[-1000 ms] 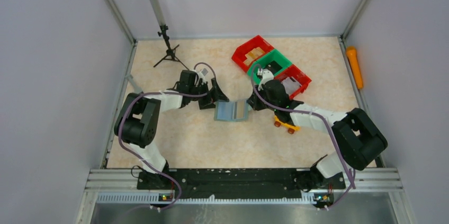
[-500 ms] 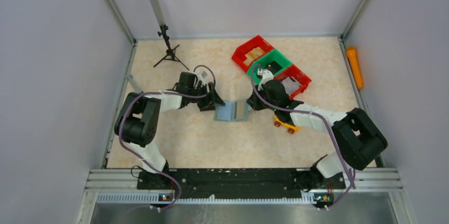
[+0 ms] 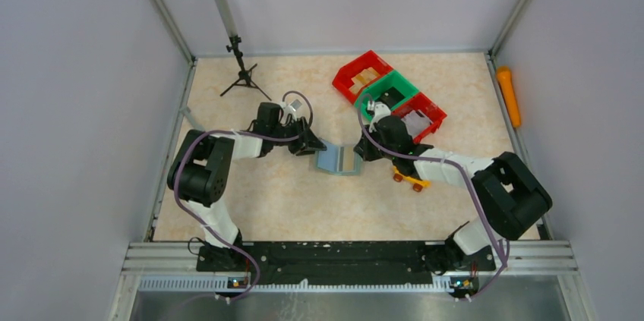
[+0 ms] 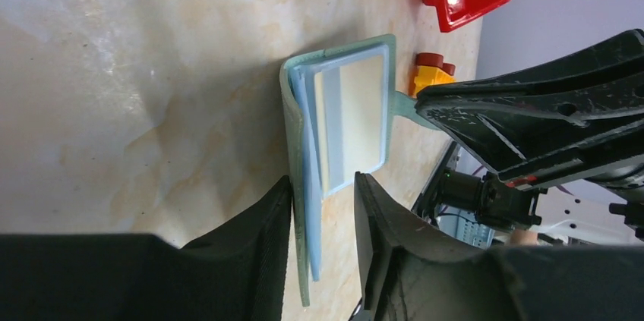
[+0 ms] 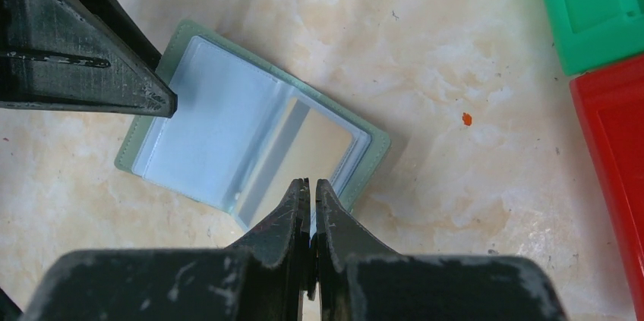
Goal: Take the credit cards out of the card holder
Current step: Remove the credit card from the card holder.
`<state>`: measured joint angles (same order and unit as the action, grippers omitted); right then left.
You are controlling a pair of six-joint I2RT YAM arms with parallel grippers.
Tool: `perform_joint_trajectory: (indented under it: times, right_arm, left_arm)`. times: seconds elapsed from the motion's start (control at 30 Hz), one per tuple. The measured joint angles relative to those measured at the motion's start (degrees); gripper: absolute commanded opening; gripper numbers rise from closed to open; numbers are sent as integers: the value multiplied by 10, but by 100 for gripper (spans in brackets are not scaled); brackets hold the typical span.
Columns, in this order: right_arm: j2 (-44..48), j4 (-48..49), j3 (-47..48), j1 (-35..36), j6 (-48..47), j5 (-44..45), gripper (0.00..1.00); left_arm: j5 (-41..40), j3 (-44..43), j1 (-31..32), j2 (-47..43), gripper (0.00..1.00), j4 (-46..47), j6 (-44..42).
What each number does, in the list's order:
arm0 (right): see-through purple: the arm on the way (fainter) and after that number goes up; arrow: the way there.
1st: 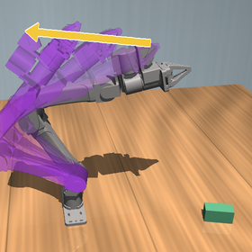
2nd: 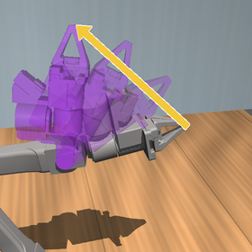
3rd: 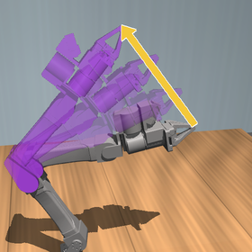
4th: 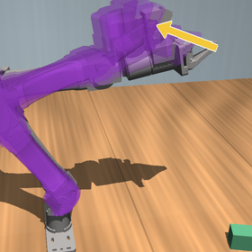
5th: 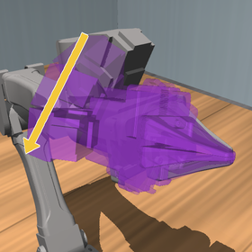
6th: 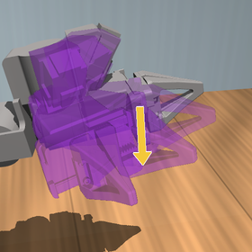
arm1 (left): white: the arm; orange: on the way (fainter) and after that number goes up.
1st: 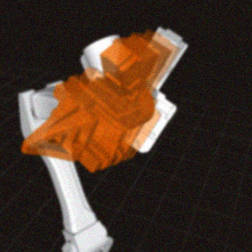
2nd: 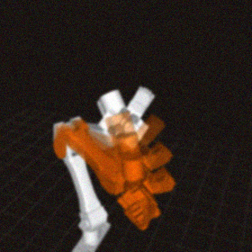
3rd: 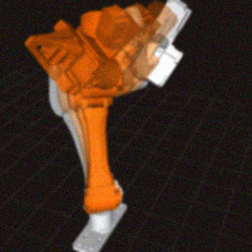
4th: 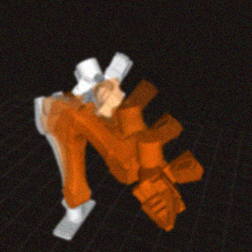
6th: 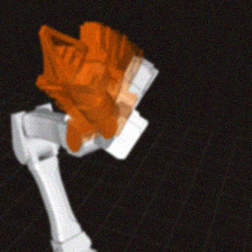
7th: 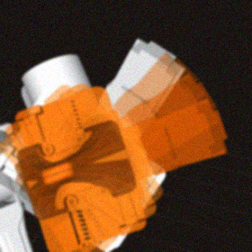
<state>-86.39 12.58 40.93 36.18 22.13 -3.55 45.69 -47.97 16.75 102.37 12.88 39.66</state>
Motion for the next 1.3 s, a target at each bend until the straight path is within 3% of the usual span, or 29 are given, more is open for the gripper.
perform_joint_trajectory:
  times: [0.23, 0.37, 0.47, 0.6, 0.77, 0.9, 1.0, 1.1, 1.3]
  right_arm:
    - [-4, -2, 0, 0, 0, -6, 0]
    - [-4, -2, 0, 0, 0, -7, 0]
    - [-4, -2, 0, 0, 0, -7, 0]
    - [-4, -2, 0, 0, 0, -8, 0]
    - [-4, -2, 0, 0, 0, -8, 0]
    - [-5, -2, 1, 0, -1, -7, 37]
    - [-5, -2, 1, -1, 1, -7, 57]
    - [-5, -1, 1, -4, 4, -9, 71]
    - [-5, 8, -1, -20, 14, -29, 85]
  left_arm:
    - [13, 1, 3, 0, 44, 23, 13]
    - [2, -10, 9, 7, 43, -8, 2]
    - [-20, -33, 19, 23, 34, -50, -17]
    - [-37, -54, 25, 44, 10, -89, -34]
    - [-30, -55, 25, 48, 0, -98, -37]
    - [-31, -51, 23, 45, 0, -93, -37]
    - [-31, -25, 17, 26, 0, -68, -31]
    - [-28, 8, 7, -7, 0, -36, -20]
    - [7, 57, -2, -44, 0, 88, 30]
